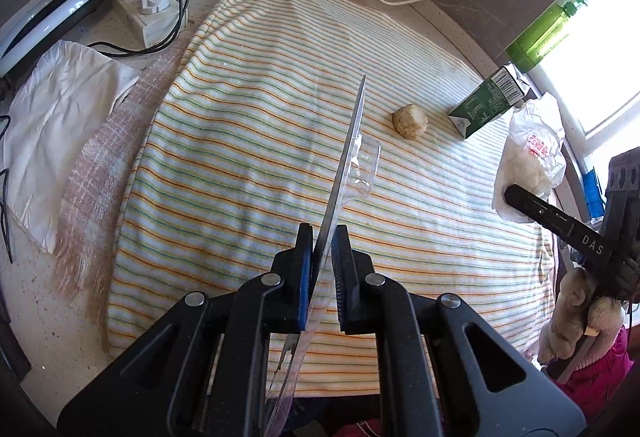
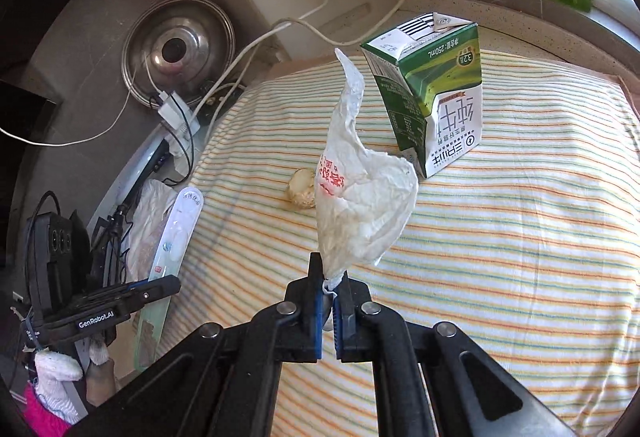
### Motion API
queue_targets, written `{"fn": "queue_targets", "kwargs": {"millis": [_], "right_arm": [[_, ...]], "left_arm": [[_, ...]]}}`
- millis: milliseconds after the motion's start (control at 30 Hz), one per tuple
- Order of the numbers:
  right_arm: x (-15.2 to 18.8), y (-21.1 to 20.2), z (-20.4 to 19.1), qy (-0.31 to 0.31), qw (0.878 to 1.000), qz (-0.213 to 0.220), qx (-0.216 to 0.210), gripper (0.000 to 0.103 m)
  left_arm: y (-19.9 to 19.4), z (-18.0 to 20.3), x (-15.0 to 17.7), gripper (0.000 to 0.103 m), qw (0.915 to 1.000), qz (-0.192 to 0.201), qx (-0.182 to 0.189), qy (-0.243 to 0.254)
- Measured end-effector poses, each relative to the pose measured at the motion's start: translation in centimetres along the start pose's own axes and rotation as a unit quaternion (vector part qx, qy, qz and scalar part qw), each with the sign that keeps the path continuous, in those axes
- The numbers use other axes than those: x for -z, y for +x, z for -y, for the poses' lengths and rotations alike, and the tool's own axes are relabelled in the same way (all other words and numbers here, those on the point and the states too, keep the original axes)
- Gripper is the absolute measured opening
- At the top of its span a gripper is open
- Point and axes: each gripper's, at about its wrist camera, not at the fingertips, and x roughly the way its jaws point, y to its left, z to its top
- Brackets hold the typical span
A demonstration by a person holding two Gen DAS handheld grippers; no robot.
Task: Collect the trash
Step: 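Lift the strip and white bag and carry them toward the wastebasket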
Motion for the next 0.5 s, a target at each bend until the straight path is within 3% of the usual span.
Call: {"fn": "queue_targets", "kwargs": {"millis": [500], "right_arm": [[6.9, -4.1, -4.7, -0.024, 0.999, -0.014, -0.029, 0.001]], "left_arm": [[-3.4, -2.0, 7.0, 0.008, 0.9999, 0.0, 0.013, 0.0]]}}
